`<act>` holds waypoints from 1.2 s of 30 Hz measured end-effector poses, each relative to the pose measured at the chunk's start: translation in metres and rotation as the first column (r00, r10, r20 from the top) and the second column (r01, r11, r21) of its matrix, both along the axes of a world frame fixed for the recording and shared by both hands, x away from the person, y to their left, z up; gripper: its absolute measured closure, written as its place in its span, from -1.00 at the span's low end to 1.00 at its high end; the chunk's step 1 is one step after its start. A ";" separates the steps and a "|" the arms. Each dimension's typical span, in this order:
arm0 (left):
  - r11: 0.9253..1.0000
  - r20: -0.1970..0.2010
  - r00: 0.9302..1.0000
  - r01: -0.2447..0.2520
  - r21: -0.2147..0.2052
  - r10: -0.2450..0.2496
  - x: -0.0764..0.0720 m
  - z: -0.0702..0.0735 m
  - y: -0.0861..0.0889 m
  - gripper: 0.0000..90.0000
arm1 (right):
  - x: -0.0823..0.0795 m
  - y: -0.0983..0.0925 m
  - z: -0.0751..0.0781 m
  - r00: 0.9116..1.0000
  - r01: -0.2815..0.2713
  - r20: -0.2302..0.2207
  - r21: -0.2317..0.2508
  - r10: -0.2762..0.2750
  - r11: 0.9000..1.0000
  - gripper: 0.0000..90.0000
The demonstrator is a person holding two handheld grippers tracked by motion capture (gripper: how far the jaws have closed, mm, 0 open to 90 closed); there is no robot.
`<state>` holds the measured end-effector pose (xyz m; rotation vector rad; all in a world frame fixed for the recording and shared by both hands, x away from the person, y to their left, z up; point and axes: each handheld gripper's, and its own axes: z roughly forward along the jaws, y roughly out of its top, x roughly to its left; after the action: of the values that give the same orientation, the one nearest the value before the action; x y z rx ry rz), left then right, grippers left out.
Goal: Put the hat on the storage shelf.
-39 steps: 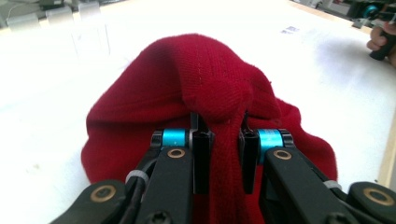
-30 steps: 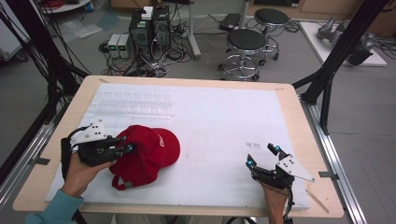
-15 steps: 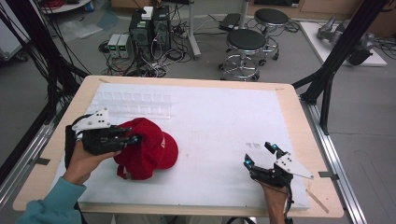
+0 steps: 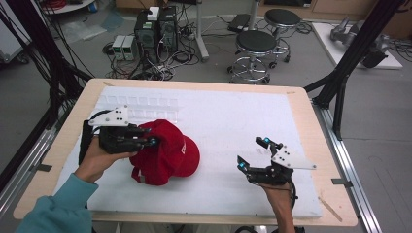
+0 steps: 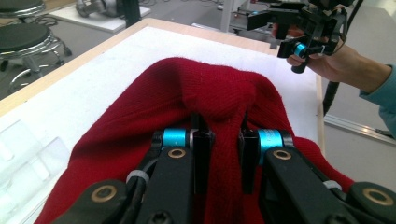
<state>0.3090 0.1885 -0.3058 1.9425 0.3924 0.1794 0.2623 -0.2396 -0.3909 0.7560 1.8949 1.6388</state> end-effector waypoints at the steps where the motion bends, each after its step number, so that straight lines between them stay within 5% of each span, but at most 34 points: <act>1: 1.000 -0.001 1.000 0.003 0.004 -0.003 0.000 0.001 -0.001 0.81 | 0.001 0.004 0.003 1.000 -0.015 0.000 0.001 0.015 1.000 -0.76; 6: 0.999 0.003 0.999 0.035 0.005 -0.035 -0.002 0.005 -0.010 0.81 | 0.008 0.024 0.015 0.993 -0.114 -0.009 0.003 0.114 0.994 -0.76; 11: 0.997 0.020 0.997 0.073 0.015 -0.073 -0.003 0.007 -0.018 0.81 | 0.016 0.048 0.025 0.970 -0.241 -0.029 -0.019 0.240 0.970 -0.76; 17: 0.997 0.018 0.996 0.083 0.008 -0.083 -0.005 0.008 -0.021 0.81 | 0.024 0.074 0.035 0.943 -0.332 -0.039 -0.039 0.331 0.942 -0.76; 31: 0.992 0.018 0.992 0.126 0.018 -0.126 -0.007 0.008 -0.027 0.81 | 0.038 0.118 0.041 0.886 -0.463 -0.089 -0.082 0.456 0.883 -0.76; 36: 0.992 0.031 0.991 0.128 0.017 -0.128 -0.009 0.009 -0.028 0.81 | 0.040 0.123 0.043 0.867 -0.496 -0.099 -0.074 0.488 0.865 -0.60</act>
<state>0.2998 0.1607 -0.2972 1.9698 0.2450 0.1305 0.3022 -0.1161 -0.3474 0.3043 2.3451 1.8072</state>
